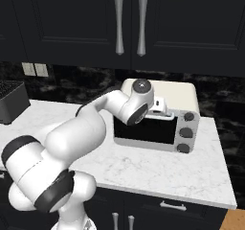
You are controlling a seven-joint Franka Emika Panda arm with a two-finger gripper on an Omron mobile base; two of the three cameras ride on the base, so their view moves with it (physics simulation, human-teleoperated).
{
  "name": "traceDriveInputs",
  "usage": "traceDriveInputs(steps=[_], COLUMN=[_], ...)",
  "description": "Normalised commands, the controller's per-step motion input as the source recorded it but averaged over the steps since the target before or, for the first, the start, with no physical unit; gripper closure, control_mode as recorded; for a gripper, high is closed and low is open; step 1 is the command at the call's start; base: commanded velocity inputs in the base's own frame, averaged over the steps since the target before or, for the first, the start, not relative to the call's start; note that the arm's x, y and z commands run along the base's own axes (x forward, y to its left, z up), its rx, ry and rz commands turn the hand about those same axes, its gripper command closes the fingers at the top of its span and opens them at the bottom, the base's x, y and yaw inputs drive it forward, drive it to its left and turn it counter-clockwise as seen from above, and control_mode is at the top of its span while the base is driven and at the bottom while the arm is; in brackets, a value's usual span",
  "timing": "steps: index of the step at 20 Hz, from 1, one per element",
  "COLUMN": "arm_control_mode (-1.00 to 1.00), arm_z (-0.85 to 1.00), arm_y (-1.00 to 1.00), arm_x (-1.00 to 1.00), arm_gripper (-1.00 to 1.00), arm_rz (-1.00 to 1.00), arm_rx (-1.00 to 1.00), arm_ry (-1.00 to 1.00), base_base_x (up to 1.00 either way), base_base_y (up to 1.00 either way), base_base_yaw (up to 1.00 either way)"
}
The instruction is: Pick up the kebab skewer and baguette bread, and place them inside the toaster oven. Close the toaster oven door and start by setting the timer.
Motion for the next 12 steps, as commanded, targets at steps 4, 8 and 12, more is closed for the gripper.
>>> traceDriveInputs(steps=[4,8,12], arm_control_mode=[-1.00,-1.00,-1.00], arm_z=[0.00,0.00,0.00], arm_y=[0.17,0.18,0.22], arm_x=[0.53,0.45,0.51], arm_gripper=[-1.00,-1.00,-1.00], arm_rz=[0.00,0.00,0.00], arm_rx=[0.00,0.00,0.00], arm_ry=[0.02,0.00,0.00], base_base_x=[0.00,0.00,0.00], base_base_y=[0.00,0.00,0.00], base_base_yaw=[0.00,0.00,0.00])
